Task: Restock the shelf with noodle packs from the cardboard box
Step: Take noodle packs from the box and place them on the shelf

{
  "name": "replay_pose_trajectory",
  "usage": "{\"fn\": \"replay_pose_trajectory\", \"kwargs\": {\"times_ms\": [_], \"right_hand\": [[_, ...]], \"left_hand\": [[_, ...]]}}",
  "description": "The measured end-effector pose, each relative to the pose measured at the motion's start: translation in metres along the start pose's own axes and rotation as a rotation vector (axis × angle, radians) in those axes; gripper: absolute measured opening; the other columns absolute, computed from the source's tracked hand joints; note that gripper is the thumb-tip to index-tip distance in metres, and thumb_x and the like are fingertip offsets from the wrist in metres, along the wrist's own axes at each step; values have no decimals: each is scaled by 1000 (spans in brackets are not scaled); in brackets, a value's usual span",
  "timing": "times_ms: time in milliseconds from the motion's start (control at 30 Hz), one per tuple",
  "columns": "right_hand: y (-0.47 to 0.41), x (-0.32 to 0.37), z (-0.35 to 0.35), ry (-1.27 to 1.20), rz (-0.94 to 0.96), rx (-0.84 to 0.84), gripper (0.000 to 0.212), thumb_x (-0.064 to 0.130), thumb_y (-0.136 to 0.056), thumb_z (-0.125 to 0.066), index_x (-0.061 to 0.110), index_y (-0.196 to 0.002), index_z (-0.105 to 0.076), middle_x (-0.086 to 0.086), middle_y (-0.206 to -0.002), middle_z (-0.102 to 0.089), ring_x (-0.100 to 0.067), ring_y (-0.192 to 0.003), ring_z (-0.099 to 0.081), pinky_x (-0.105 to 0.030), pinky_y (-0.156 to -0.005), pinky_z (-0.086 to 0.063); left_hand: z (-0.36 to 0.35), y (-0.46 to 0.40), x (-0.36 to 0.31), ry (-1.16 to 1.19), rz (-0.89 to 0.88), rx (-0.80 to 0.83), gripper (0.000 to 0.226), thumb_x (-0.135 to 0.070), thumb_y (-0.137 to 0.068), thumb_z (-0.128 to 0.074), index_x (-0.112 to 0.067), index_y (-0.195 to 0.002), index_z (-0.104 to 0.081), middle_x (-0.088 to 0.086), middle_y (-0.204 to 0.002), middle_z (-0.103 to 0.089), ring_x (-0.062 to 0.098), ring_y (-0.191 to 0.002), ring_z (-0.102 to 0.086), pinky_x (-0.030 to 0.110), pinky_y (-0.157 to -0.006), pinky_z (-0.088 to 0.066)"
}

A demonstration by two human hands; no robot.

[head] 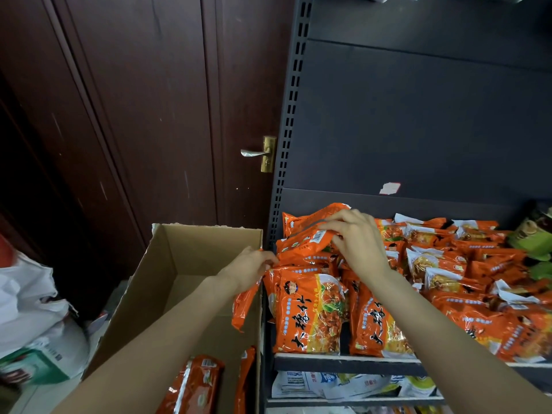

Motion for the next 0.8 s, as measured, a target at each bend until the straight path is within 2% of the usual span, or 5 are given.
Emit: {"fn": "replay_pose_trajectory", "kwargs": {"times_ms": [133, 233, 400, 567, 800], "right_hand": [[0, 2, 26, 40, 19, -171, 17, 12, -70, -79, 18, -86, -75, 2, -72, -63, -22, -69, -62, -31, -90, -34], [-5, 0, 37, 36, -14, -199, 11, 19, -74, -77, 16, -84, -75, 1, -68, -61, -23, -66, -62, -33, -85, -39], [-9, -6, 20, -96, -133, 6, 19, 22, -79, -72, 14, -97, -75, -5, -85, -70, -25, -79, -66, -36, -75, -52], [-13, -4, 31, -140, -158, -110, 18, 19, -83, -70, 12, -99, -74, -4, -91, -70, -24, -80, -66, -41, -80, -54], [-16, 2, 29, -161, -132, -100, 16, 17, -83, -68, 13, -97, -74, -4, -92, -70, -21, -83, -66, -40, -79, -54]], "left_hand": [[6, 1, -6, 60, -51, -36, 29, -15, -98, -46, -24, -124, -53, 5, -123, -56, 15, -111, -56, 22, -87, -46], [10, -1, -9, 70, -63, -72, 25, -15, -97, -47, -25, -118, -55, 6, -121, -56, 17, -109, -57, 26, -89, -49], [-1, -6, -3, -16, -23, -30, 29, -19, -99, -42, -27, -124, -54, 8, -123, -50, 21, -112, -51, 25, -93, -41], [-10, -7, 0, -80, -5, 37, 36, -16, -100, -38, -23, -133, -50, 9, -124, -38, 24, -123, -38, 35, -110, -27], [-10, -7, -2, -57, -27, 16, 34, -16, -99, -41, -24, -130, -52, 10, -129, -40, 25, -124, -39, 37, -111, -28]]}}
Point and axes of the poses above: each hand's wrist, its own y-axis away from the middle knuckle, its own z-axis out of the back of the hand, x = y × z, the point moved 10 cm from there along -y, towards the middle knuckle
